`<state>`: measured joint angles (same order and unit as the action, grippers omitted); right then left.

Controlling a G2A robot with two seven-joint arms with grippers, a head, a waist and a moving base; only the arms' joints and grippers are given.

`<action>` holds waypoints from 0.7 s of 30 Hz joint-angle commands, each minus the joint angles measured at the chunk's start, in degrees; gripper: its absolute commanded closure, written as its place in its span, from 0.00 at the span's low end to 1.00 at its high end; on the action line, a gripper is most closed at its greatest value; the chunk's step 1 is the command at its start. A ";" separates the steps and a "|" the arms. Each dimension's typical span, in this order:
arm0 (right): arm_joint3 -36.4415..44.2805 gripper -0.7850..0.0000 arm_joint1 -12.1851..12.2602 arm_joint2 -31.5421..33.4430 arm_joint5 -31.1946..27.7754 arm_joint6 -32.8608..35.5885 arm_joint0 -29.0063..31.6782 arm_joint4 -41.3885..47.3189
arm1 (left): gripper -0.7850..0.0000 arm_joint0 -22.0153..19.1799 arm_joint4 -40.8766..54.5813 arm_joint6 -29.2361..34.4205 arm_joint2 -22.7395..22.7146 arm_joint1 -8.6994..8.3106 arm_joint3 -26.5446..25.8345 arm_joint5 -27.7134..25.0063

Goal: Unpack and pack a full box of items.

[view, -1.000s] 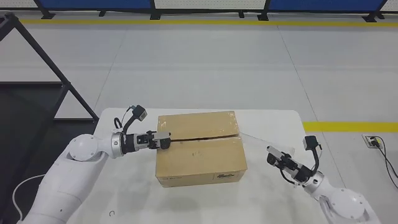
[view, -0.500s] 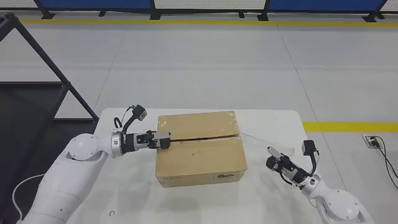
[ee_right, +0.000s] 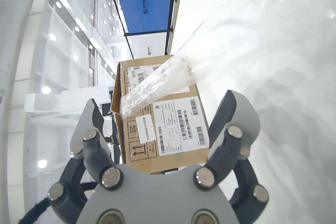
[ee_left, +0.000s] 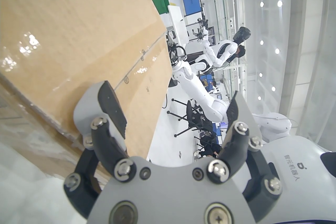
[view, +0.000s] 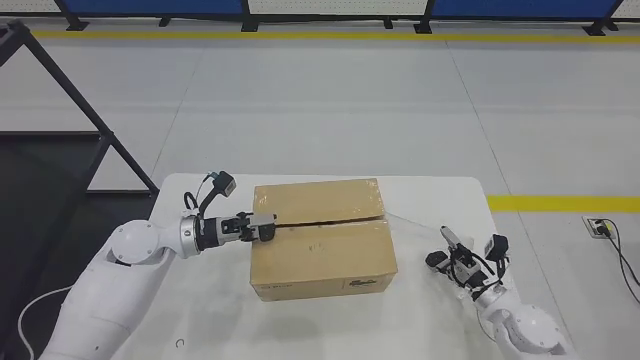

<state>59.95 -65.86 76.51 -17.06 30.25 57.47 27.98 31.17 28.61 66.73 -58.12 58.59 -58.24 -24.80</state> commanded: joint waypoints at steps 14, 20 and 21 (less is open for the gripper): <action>-5.35 0.00 -2.56 -2.57 -9.86 -10.78 -3.34 0.86 | 0.00 1.77 -0.92 -0.07 -2.08 -0.37 -1.93 0.77; -6.86 0.00 -3.06 -2.62 -12.27 -12.15 -4.81 -0.53 | 0.00 2.30 -1.36 -0.01 -2.74 -0.49 -2.81 1.14; -6.91 0.00 -3.17 -2.72 -11.92 -12.02 -5.07 -0.31 | 0.00 2.38 -1.37 -0.01 -2.87 -0.51 -2.98 1.17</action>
<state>53.15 -68.91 73.91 -29.44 18.09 52.70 27.54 33.46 27.28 66.74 -60.84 58.10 -61.02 -23.67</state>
